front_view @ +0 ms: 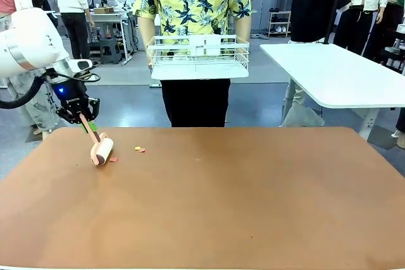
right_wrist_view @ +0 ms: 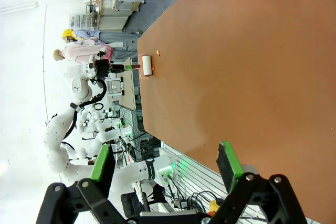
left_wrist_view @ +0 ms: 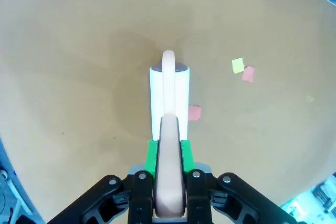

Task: Clean the table.
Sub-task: Clean the table with the Lint Roller when the human lifts the Dish drying rack, then place the Lint Roller down when the Dish drying rack is positioned in the middle of the table.

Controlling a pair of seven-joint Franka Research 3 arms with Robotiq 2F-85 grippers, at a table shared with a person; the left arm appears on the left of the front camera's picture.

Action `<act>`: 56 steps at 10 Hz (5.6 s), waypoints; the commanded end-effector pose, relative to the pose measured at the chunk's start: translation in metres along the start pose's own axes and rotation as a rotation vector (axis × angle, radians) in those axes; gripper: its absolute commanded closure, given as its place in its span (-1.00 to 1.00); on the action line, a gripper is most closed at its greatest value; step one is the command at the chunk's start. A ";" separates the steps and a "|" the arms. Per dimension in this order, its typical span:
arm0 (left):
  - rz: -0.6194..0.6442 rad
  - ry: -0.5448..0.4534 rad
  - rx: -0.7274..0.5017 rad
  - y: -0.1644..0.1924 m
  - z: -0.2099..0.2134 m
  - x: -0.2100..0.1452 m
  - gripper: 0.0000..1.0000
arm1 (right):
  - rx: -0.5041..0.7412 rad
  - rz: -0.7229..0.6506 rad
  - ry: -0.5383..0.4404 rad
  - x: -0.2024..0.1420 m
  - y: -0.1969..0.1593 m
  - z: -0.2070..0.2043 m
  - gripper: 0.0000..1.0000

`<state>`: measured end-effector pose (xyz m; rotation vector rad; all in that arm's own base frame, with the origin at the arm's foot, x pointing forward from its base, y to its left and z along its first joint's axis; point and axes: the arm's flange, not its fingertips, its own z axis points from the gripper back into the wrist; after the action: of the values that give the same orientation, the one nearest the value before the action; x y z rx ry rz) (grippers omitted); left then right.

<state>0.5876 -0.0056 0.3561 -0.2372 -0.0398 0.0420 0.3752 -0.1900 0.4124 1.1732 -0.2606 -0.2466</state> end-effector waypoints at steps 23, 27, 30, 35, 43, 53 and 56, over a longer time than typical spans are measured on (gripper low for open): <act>-0.115 0.025 -0.235 -0.117 -0.085 0.002 0.59 | 0.005 0.007 -0.001 -0.001 0.002 0.001 -1.00; -0.198 0.034 -0.195 -0.157 0.022 -0.042 0.59 | 0.005 0.007 -0.001 -0.001 0.002 0.001 -1.00; -0.176 0.032 -0.142 -0.169 0.089 -0.062 0.59 | 0.005 0.007 -0.001 -0.001 0.002 0.001 -1.00; -0.125 -0.077 -0.002 -0.122 0.152 -0.080 0.59 | 0.005 0.007 -0.001 -0.001 0.002 0.001 -1.00; 0.034 -0.042 0.245 -0.038 0.184 -0.096 0.59 | 0.005 0.007 -0.001 -0.001 0.002 0.001 -1.00; -0.005 -0.059 0.243 -0.035 0.177 -0.098 0.59 | 0.005 0.007 -0.001 -0.001 0.002 0.001 -1.00; -0.005 -0.059 0.243 -0.035 0.177 -0.098 0.59 | 0.005 0.007 -0.001 -0.001 0.002 0.001 -1.00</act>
<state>0.4836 -0.0047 0.5316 0.0063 -0.0865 0.0507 0.3749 -0.1906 0.4125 1.1728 -0.2616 -0.2480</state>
